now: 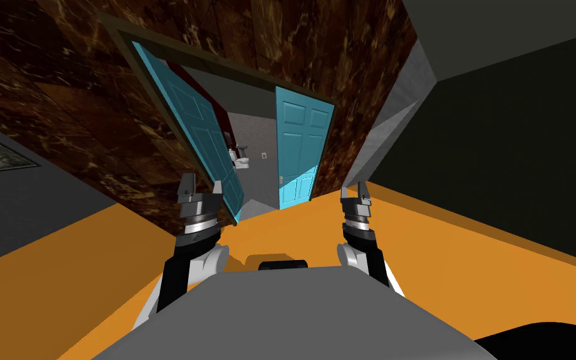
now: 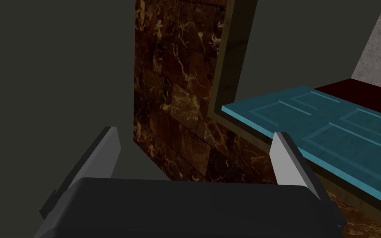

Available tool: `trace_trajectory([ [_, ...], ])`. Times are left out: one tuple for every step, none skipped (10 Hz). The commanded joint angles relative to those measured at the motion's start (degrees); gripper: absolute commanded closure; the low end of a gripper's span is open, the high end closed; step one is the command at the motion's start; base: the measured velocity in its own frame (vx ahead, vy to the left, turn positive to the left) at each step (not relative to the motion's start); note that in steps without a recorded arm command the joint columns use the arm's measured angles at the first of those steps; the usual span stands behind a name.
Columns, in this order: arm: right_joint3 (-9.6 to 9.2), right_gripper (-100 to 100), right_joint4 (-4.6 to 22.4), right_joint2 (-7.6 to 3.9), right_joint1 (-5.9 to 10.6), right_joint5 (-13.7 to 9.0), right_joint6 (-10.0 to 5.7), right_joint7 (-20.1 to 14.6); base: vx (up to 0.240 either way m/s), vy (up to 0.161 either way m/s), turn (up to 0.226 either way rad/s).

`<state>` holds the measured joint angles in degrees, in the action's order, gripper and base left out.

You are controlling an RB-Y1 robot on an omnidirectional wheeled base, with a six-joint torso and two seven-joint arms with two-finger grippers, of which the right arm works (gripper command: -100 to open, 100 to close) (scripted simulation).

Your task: Push the door open

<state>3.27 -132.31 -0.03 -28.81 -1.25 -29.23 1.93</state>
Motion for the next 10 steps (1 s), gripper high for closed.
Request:
trace_trajectory([
  [-0.16, -100, 1.67, -0.35, 0.65, -0.01, -0.29, -0.13, 0.038, -0.003, 0.040],
  [-0.24, -100, 2.51, -0.50, 0.98, -0.02, -0.43, -0.20, 0.088, 0.003, 0.023],
  [-0.40, -100, 4.19, -0.81, 1.63, -0.03, -0.72, -0.33, 0.121, 0.022, 0.042],
  [-0.48, -100, 5.03, -0.96, 1.96, -0.04, -0.87, -0.40, 0.123, 0.024, 0.025],
  [-0.59, -100, 6.24, -1.15, 2.43, -0.05, -1.07, -0.50, 0.100, 0.012, 0.022],
  [-0.71, -100, 7.45, -1.34, 2.90, -0.06, -1.28, -0.59, 0.086, 0.012, 0.035],
  [-0.82, -100, 8.66, -1.53, 3.37, -0.07, -1.49, -0.69, 0.080, 0.016, 0.034],
  [-0.94, -100, 9.87, -1.72, 3.85, -0.07, -1.70, -0.78, 0.076, 0.006, 0.034],
  [-1.08, -100, 11.39, -1.92, 4.44, -0.09, -1.96, -0.90, 0.093, 0.011, 0.038],
  [-1.23, -100, 12.91, -2.11, 5.03, -0.10, -2.22, -1.02, 0.096, 0.002, 0.036],
])
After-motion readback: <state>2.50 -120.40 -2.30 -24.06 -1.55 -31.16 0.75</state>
